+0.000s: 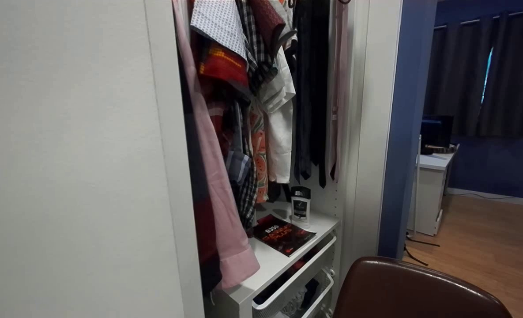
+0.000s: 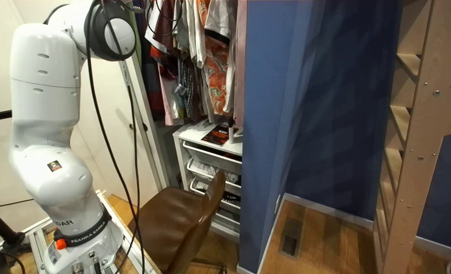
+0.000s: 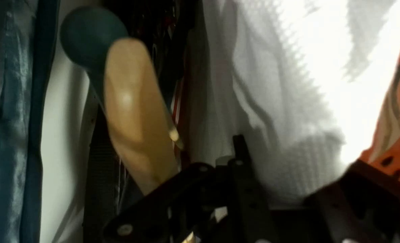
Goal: Remove the hang wire with white shirt and put it on the chair
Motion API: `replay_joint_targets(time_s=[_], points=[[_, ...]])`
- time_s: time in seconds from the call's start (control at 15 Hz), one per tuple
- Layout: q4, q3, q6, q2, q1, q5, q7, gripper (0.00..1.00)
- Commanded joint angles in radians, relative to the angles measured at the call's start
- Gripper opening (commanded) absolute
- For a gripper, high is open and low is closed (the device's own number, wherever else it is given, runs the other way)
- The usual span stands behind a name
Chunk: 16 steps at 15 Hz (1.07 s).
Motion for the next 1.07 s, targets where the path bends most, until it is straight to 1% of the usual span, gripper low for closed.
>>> replay_joint_targets(time_s=[0.0, 0.4, 0.73, 1.0], points=[[-0.011, 0.015, 0.103, -0.013, -0.011, 0.035, 0.002, 0.02], [-0.07, 0.036, 0.154, -0.053, -0.026, 0.083, -0.03, 0.02], [-0.138, 0.032, 0.117, -0.13, -0.04, 0.089, -0.059, 0.02], [-0.206, 0.032, 0.126, -0.201, -0.054, 0.099, -0.082, 0.02]])
